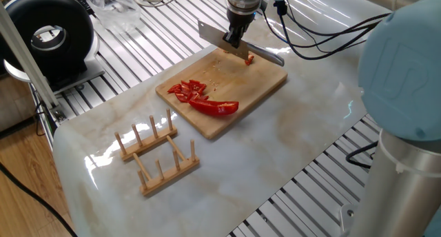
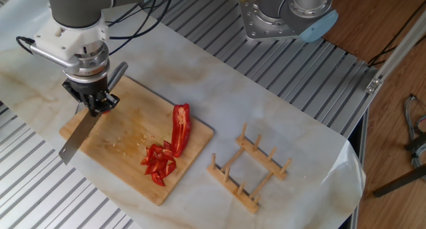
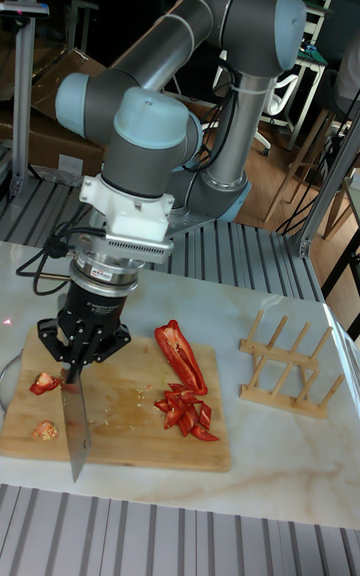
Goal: Chop the chili peppers
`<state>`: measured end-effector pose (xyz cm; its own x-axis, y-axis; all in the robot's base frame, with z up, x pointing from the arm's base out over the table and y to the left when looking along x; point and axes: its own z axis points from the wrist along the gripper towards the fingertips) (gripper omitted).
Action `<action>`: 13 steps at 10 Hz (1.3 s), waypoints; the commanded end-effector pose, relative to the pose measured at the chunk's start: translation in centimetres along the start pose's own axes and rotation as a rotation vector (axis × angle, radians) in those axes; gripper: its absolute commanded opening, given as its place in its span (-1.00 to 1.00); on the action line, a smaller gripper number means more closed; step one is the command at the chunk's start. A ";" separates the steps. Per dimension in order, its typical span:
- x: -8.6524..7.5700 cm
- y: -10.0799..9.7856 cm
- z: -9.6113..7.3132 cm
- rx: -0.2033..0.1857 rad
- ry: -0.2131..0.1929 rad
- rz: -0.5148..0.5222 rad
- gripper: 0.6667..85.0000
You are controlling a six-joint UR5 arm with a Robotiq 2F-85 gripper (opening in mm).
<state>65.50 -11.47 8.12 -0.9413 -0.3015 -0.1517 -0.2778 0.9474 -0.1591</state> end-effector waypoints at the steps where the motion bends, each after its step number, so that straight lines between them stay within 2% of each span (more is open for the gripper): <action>1: -2.0 -0.1 -1.1 0.036 -0.044 -0.038 -0.98; 5: -7.0 0.1 -1.7 0.071 -0.178 -0.125 -0.98; 7: -8.4 0.5 -1.2 0.053 -0.209 -0.143 -0.98; 8: -7.3 1.1 -0.5 0.024 -0.158 -0.159 -0.98; 9: -4.1 1.4 0.0 -0.005 -0.046 -0.250 -0.98; 10: -2.0 1.8 -0.2 -0.034 0.014 -0.339 -0.98; 11: -0.3 2.2 -0.9 -0.052 0.052 -0.398 -0.98; 13: 0.6 1.4 -2.0 -0.014 0.037 -0.512 -0.98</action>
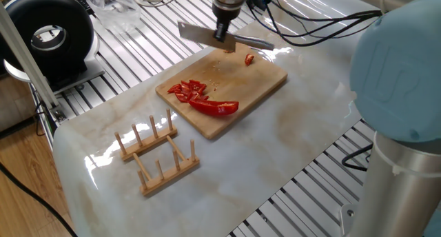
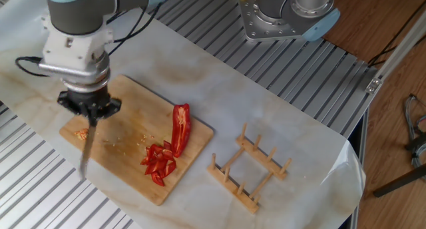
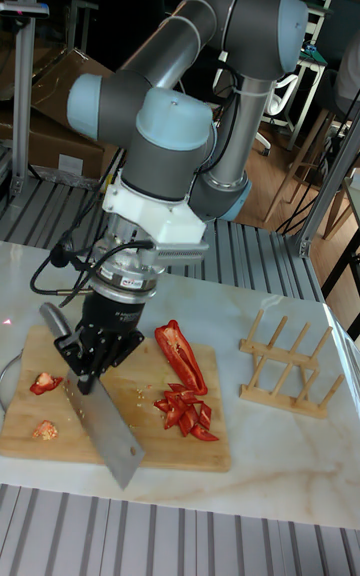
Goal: Chop the chili peppers
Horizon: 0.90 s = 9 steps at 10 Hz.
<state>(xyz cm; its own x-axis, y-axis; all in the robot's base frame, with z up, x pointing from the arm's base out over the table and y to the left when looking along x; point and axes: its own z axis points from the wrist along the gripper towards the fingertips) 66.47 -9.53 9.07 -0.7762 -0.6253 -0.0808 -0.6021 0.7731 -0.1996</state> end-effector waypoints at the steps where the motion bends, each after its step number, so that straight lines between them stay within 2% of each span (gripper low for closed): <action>1: 2.4 0.8 -1.5 0.001 0.009 -0.167 -0.98; 2: 2.7 0.8 -1.9 0.016 -0.008 -0.163 -0.98; 3: 2.8 0.5 -1.9 0.035 -0.037 -0.086 -0.98; 4: 3.6 -0.6 -1.7 0.071 -0.042 0.021 -0.98; 5: 4.6 -1.6 -1.6 0.110 -0.024 0.119 -0.98; 7: 6.5 -2.4 -1.3 0.138 0.019 0.335 -0.98; 8: 7.6 -1.7 -1.0 0.113 0.067 0.417 -0.98; 9: 7.7 -1.2 -0.7 0.091 0.085 0.478 -0.98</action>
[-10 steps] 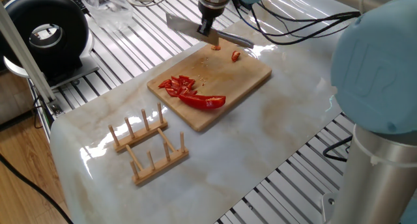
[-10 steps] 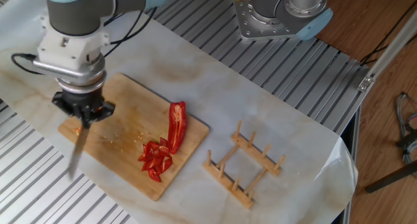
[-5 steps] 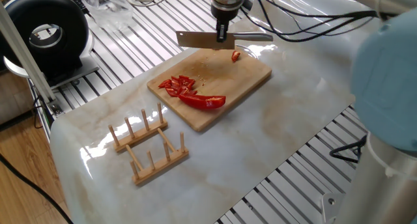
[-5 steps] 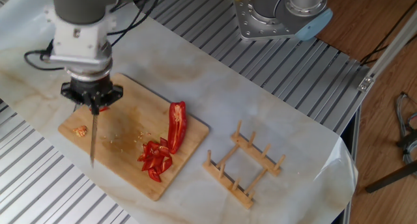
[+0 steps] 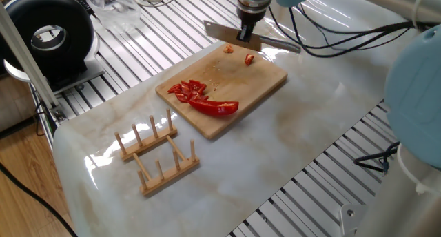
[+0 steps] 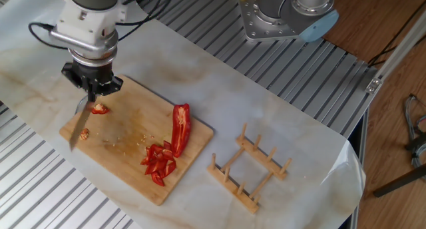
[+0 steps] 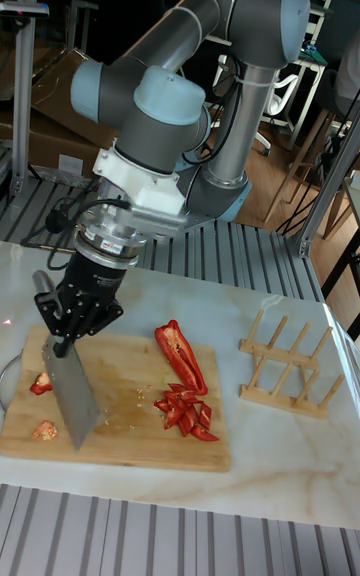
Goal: Chop the chili peppers
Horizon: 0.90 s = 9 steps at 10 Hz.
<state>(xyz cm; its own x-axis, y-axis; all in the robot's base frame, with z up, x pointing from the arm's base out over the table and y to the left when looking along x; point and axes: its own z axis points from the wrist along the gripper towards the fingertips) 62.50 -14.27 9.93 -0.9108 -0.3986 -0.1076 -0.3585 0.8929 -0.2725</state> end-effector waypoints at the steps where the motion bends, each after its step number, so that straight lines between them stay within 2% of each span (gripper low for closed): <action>1: 1.7 0.4 0.6 -0.028 0.073 0.312 -0.98; 2: 1.4 1.1 0.6 -0.053 0.075 0.433 -0.98; 3: 1.6 0.7 0.7 -0.035 0.080 0.515 -0.98; 5: 1.9 -0.6 0.6 0.025 0.085 0.582 -0.98; 9: 3.7 0.9 0.4 0.001 0.177 0.709 -0.98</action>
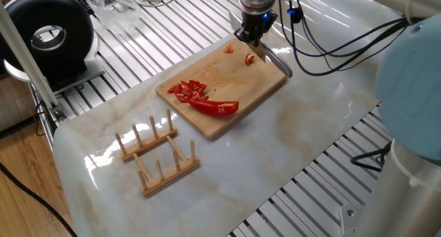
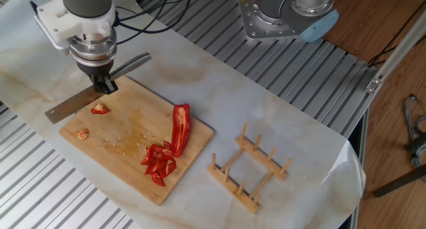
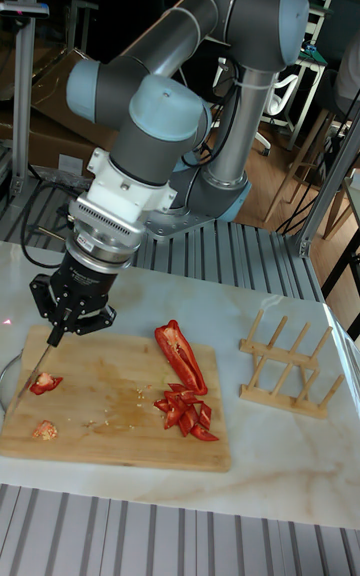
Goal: Chop the chili peppers
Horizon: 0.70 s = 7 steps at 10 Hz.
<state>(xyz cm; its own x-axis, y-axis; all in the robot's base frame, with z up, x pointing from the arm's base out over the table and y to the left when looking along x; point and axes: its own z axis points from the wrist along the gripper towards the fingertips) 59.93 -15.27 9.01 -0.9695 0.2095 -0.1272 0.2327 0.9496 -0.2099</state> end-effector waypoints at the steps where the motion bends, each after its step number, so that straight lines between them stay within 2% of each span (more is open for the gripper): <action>1: 1.2 0.1 0.1 -0.004 0.061 0.116 -0.98; 3: 1.1 -0.2 0.4 0.010 0.070 0.131 -0.98; 5: 0.6 0.9 0.7 -0.025 0.068 0.144 -0.98; 6: 0.5 1.6 0.9 -0.048 0.082 0.159 -0.98; 7: 0.3 1.8 1.2 -0.050 0.086 0.164 -0.98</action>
<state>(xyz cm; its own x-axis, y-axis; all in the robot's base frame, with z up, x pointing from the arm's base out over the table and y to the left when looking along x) 59.63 -14.53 7.99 -0.9341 0.3468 -0.0852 0.3568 0.9170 -0.1786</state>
